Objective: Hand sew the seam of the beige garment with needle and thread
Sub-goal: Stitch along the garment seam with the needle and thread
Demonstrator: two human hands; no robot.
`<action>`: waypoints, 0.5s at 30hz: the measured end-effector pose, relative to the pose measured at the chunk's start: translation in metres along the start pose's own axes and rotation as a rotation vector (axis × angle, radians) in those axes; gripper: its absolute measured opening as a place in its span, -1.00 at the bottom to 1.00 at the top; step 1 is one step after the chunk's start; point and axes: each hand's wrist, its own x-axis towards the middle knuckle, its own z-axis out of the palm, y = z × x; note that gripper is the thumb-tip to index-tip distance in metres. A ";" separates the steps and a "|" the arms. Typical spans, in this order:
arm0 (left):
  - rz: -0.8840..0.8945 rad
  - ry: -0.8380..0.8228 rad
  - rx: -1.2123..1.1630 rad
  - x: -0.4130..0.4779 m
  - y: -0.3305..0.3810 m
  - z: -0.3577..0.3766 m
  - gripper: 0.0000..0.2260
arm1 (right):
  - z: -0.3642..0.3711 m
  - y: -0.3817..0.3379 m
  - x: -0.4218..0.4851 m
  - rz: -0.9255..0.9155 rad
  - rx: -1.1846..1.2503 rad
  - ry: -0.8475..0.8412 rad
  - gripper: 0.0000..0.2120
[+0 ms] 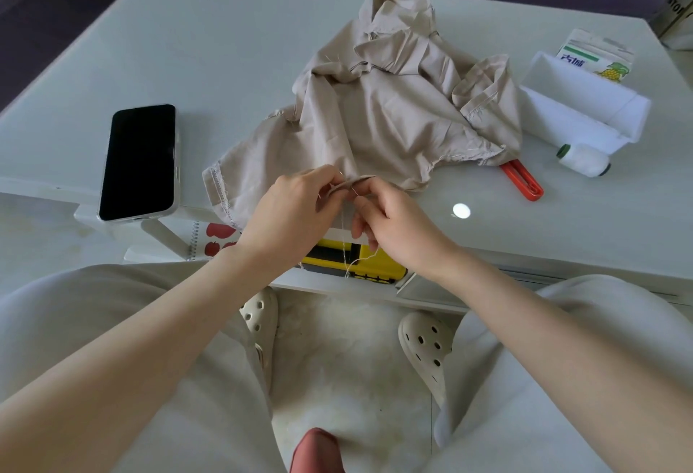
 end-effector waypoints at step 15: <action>0.028 0.037 0.027 -0.003 0.003 -0.001 -0.84 | -0.004 -0.003 -0.004 -0.023 0.158 0.115 -0.91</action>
